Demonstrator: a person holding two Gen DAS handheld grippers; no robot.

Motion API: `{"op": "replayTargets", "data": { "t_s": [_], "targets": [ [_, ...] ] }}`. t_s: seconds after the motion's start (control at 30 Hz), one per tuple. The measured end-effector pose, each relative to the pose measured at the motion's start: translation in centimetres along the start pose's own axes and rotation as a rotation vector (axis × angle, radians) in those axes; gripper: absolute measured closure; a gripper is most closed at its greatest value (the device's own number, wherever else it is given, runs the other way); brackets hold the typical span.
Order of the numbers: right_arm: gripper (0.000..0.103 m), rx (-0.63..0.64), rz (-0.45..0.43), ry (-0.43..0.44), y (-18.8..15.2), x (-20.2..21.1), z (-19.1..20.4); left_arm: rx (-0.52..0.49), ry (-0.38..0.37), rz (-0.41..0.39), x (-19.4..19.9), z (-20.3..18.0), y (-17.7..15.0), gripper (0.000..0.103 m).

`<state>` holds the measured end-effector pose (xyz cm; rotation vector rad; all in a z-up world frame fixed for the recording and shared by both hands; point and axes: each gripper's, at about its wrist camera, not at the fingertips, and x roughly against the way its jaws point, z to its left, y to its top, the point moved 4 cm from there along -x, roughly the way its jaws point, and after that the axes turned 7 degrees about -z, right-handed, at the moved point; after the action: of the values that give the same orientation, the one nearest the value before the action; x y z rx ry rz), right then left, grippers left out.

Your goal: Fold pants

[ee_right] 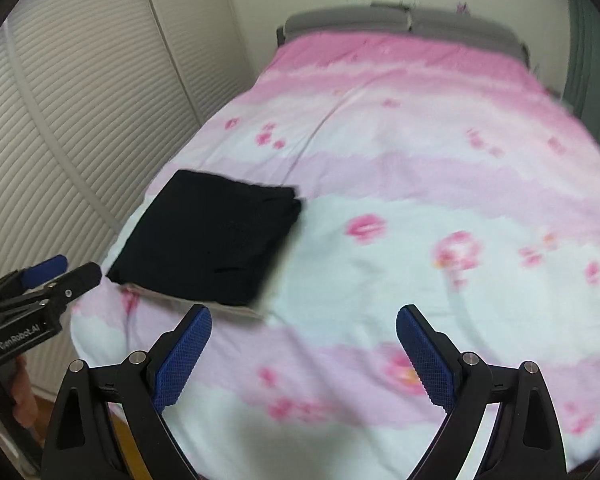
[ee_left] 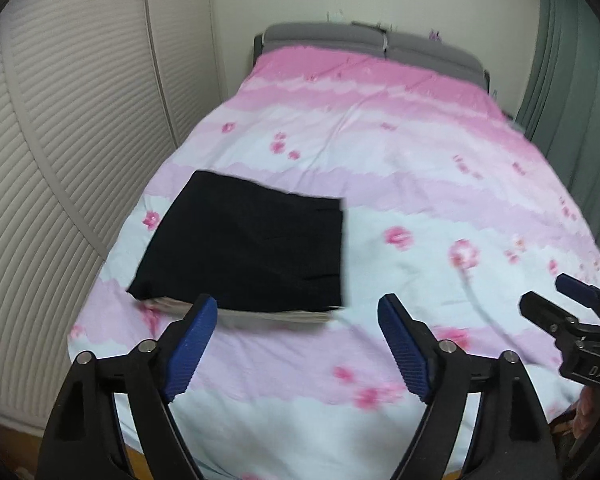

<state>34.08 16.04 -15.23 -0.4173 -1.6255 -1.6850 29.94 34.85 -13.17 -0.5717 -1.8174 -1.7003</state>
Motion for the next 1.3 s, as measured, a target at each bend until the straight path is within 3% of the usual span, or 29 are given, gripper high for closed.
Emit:
{"op": "replayTargets", "data": {
  "t_s": [0.2,0.3,0.6,0.9,1.3],
  "targets": [
    [0.009,0.024,-0.097,-0.039,-1.0,10.5,-7.6,0.013,-0.006,-0.065,7.8,-8.7,-1.3,0.015],
    [0.009,0.027,-0.112,-0.053,-1.8,14.6,-10.8,-0.026,-0.025,-0.094,11.3,-13.0,-1.8,0.015],
    [0.009,0.0,-0.166,-0.103,-4.0,25.0,-16.7,-0.085,-0.085,-0.158,19.1,-20.6,-2.2,0.011],
    [0.009,-0.037,-0.231,-0.159,-5.4,31.3,-19.2,-0.152,-0.133,-0.202,23.5,-24.3,-2.8,0.007],
    [0.009,-0.066,-0.262,-0.215,-6.5,34.5,-19.1,-0.151,-0.184,-0.22,25.3,-24.7,-3.0,0.007]
  ]
}}
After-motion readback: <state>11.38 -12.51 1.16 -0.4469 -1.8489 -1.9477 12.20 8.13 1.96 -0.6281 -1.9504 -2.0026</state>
